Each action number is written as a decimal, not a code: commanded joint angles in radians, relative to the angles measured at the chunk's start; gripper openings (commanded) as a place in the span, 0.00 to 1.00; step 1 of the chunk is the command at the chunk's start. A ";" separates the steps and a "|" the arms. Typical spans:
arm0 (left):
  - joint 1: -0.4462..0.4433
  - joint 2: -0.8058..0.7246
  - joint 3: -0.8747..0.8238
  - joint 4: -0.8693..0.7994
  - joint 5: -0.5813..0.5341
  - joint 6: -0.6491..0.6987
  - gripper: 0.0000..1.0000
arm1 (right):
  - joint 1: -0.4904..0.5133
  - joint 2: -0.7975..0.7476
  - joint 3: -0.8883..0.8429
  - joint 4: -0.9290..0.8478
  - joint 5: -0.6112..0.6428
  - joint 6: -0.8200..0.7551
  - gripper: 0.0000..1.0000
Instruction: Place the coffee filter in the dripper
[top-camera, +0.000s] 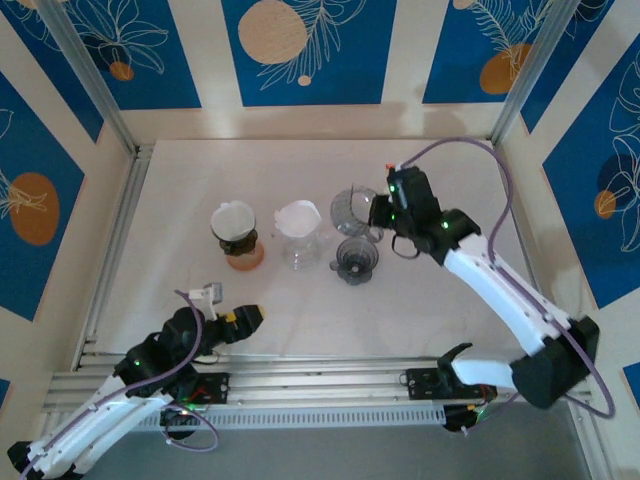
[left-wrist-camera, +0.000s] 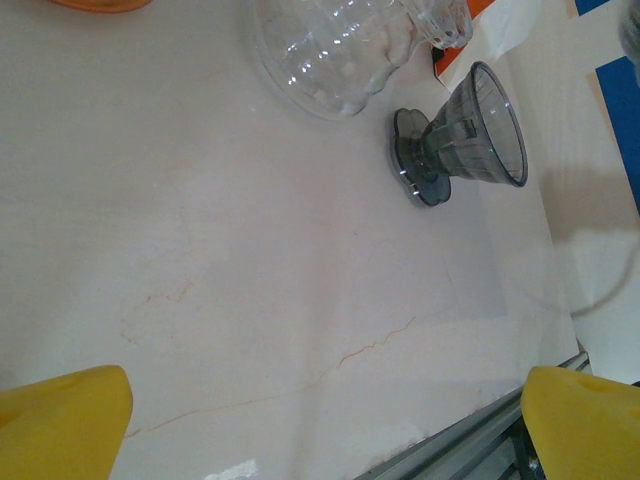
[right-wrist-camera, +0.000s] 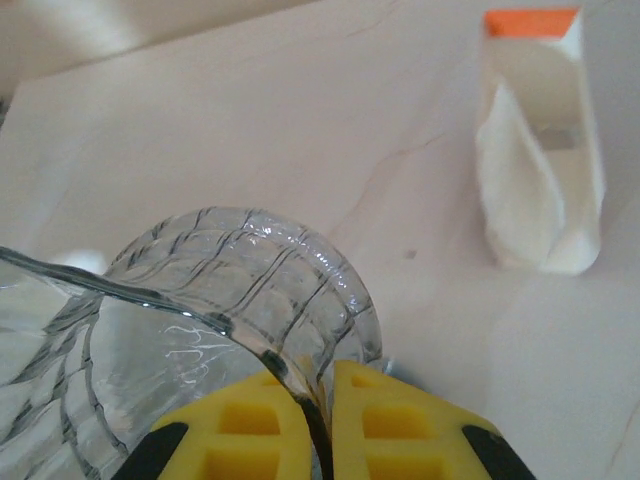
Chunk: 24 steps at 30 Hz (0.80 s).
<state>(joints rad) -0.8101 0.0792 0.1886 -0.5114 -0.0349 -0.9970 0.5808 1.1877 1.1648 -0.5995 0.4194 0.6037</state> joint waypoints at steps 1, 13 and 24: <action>-0.008 -0.009 0.022 -0.032 -0.003 0.006 1.00 | 0.113 -0.109 -0.037 -0.179 0.037 0.031 0.05; -0.008 -0.008 0.015 -0.022 -0.012 0.004 1.00 | 0.463 0.020 -0.116 -0.319 0.013 0.164 0.07; -0.008 -0.009 0.016 -0.029 -0.008 0.006 1.00 | 0.501 0.257 -0.126 -0.181 0.028 0.156 0.08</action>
<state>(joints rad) -0.8101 0.0792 0.1890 -0.5247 -0.0353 -0.9970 1.0729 1.4223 1.0458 -0.8219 0.4355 0.7361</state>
